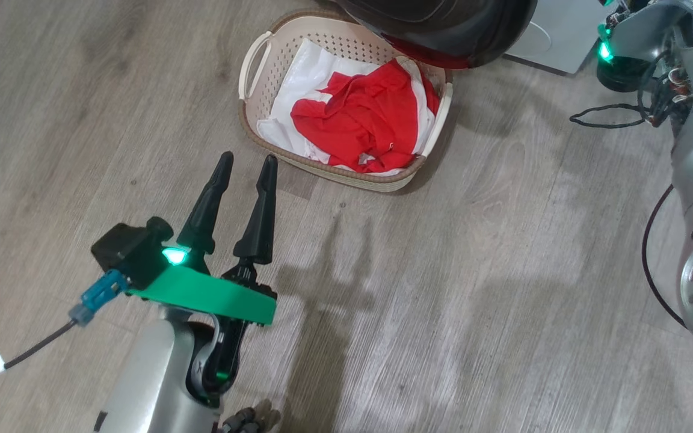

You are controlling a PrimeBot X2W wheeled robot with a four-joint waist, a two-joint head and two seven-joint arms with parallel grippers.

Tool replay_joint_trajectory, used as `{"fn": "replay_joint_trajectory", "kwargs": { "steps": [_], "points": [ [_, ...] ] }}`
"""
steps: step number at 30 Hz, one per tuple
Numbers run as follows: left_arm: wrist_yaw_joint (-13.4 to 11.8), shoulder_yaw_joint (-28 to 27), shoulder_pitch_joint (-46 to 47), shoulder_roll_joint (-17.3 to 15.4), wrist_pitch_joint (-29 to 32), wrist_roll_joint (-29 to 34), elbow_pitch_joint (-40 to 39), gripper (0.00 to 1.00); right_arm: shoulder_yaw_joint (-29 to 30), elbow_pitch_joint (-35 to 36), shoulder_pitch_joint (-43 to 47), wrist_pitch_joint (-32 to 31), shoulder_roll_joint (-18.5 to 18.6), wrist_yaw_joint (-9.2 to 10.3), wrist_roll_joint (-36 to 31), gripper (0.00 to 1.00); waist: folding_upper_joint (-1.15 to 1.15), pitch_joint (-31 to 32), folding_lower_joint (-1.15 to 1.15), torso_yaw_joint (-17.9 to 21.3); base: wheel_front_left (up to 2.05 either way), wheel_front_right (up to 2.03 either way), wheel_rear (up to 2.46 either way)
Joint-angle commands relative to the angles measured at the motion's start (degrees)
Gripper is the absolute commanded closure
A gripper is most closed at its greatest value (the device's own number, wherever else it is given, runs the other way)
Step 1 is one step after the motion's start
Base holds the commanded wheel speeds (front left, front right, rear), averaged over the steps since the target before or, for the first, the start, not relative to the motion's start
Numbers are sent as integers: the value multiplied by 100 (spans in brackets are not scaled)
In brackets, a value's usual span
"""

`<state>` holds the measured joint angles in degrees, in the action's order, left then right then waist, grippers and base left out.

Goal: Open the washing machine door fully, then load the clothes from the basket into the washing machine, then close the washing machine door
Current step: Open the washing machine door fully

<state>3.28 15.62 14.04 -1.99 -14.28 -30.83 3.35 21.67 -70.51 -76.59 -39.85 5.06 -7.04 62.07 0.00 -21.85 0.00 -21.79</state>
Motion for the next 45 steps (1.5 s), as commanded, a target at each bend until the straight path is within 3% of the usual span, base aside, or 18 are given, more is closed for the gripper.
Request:
{"fn": "replay_joint_trajectory", "kwargs": {
  "steps": [1,20,37,45],
  "points": [
    [-29,-209,60,-88,-72,17,-168,0,-108,158,-122,-69,-216,-45,83,100,0,-1,0,-20,0,0,0],
    [-182,-328,-189,-88,-72,-56,-173,0,-1310,48,678,-519,-218,-45,1268,100,0,569,0,-373,0,0,0],
    [-232,-479,-498,-88,-72,-35,-150,0,-3208,482,1608,-97,-218,-45,3344,100,0,1054,0,-957,0,0,0],
    [-262,-522,-576,-88,-72,-49,-208,0,-4604,723,1676,390,-218,-45,4502,100,0,1046,0,-1047,0,0,0]
  ]
}}
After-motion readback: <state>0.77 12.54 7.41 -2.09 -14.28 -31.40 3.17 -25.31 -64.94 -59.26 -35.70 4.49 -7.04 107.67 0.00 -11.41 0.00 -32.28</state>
